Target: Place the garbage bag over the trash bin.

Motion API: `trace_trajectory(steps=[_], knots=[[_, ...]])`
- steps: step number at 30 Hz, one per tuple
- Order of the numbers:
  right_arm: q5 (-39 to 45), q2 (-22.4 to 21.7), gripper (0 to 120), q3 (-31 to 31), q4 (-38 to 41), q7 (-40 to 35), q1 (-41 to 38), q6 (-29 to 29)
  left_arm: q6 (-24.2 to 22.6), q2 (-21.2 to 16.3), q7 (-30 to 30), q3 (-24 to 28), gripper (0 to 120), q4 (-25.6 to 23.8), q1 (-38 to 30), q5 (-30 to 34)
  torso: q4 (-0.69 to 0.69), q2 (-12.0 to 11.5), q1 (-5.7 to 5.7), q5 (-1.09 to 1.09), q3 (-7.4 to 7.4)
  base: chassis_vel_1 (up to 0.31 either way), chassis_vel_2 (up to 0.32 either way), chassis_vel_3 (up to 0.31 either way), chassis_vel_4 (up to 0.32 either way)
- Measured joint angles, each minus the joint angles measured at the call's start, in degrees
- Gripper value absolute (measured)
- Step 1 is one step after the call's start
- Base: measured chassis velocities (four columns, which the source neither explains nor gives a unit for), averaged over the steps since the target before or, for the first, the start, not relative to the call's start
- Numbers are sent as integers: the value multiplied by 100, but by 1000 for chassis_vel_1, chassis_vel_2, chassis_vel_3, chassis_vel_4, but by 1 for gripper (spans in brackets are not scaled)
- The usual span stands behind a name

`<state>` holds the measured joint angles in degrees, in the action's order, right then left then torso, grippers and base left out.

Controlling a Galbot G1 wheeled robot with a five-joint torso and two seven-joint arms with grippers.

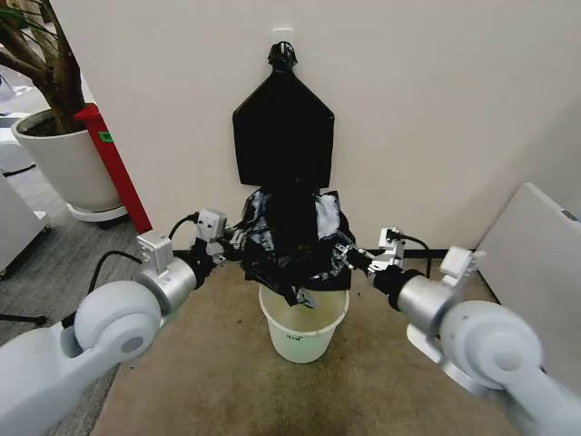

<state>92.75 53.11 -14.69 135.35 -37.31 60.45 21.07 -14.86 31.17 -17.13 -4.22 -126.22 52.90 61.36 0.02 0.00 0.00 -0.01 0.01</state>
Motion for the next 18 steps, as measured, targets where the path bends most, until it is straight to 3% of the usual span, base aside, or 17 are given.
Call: trace_trajectory(steps=[11,15,18], knots=[[-477,257,0,257,-678,49,255,75,92,563,-75,180,0,743,295,-324,-2,0,0,0,0,0,0,0,0],[-444,266,0,341,-456,-106,177,53,72,595,-94,229,0,694,257,-311,-2,0,0,1,0,0,0,0,0],[52,50,0,198,16,-481,-64,3,0,432,-126,108,0,392,245,-195,-1,0,0,0,-1,0,0,0,0]])
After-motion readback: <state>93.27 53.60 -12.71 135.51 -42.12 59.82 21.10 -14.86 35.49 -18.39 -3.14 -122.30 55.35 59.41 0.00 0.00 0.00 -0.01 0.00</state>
